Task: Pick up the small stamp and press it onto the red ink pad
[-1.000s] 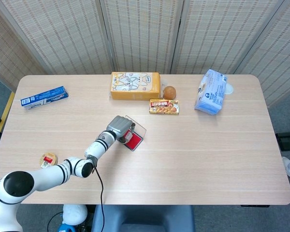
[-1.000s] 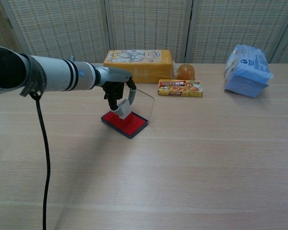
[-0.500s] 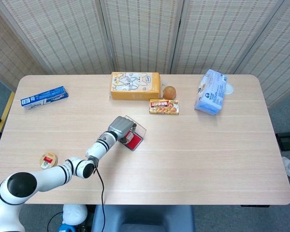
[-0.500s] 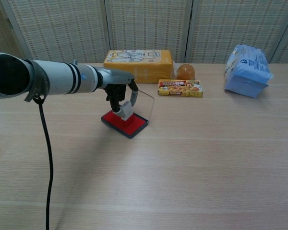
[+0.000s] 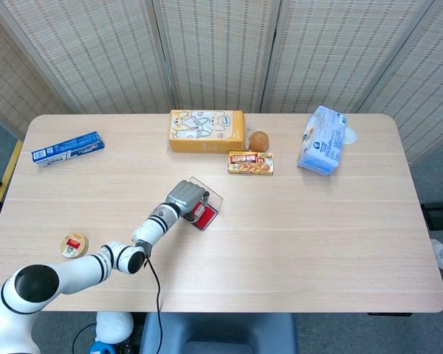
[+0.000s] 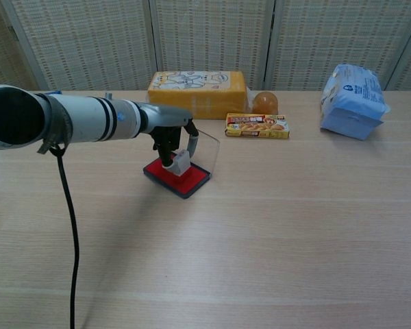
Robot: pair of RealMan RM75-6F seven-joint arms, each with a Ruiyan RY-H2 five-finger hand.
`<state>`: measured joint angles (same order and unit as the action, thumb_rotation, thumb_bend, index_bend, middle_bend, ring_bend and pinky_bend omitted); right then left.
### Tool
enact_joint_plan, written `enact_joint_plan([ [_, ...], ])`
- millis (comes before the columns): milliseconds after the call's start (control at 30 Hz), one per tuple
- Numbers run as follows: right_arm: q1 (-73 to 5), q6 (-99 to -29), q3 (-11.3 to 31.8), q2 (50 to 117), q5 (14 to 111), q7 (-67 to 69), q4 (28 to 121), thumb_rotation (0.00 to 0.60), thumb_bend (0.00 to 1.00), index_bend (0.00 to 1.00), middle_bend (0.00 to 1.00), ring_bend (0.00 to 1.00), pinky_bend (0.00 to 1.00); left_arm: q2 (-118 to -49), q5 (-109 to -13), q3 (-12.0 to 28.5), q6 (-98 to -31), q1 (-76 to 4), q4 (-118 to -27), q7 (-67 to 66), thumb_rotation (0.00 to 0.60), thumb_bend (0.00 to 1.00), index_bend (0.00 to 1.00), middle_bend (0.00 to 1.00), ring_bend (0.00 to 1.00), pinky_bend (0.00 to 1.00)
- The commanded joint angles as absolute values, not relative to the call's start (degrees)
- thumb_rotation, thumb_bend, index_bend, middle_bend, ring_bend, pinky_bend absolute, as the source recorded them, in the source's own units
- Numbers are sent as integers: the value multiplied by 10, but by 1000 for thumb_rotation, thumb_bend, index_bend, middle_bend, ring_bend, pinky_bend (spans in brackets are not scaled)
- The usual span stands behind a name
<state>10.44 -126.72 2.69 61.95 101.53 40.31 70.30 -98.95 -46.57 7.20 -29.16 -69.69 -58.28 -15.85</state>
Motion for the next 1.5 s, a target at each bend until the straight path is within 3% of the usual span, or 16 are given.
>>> enact_joint_plan([
  [33, 105, -1268, 27, 620, 1015, 404, 703, 600, 159, 0, 0, 0, 0, -991, -468, 73, -291, -696, -582, -155, 600, 306, 831, 1000, 968, 619],
  [333, 105, -1269, 28, 621, 1014, 404, 702, 600, 158, 0, 0, 0, 0, -978, -476, 76, -296, -691, -595, -154, 600, 306, 831, 1000, 968, 619],
  [600, 107, -1272, 30, 622, 1012, 401, 703, 600, 157, 0, 0, 0, 0, -897, -416, 73, -314, -687, -714, -174, 600, 306, 831, 1000, 968, 619],
  [1033, 118, -1274, 46, 630, 996, 403, 703, 600, 156, 0, 0, 0, 0, -833, -413, 30, -446, -644, -869, -221, 600, 306, 831, 1000, 968, 619],
  [1500, 114, -1265, 39, 628, 1010, 370, 720, 600, 156, 0, 0, 0, 0, -865, -507, 0, -485, -568, -847, -192, 600, 306, 821, 1000, 968, 619],
])
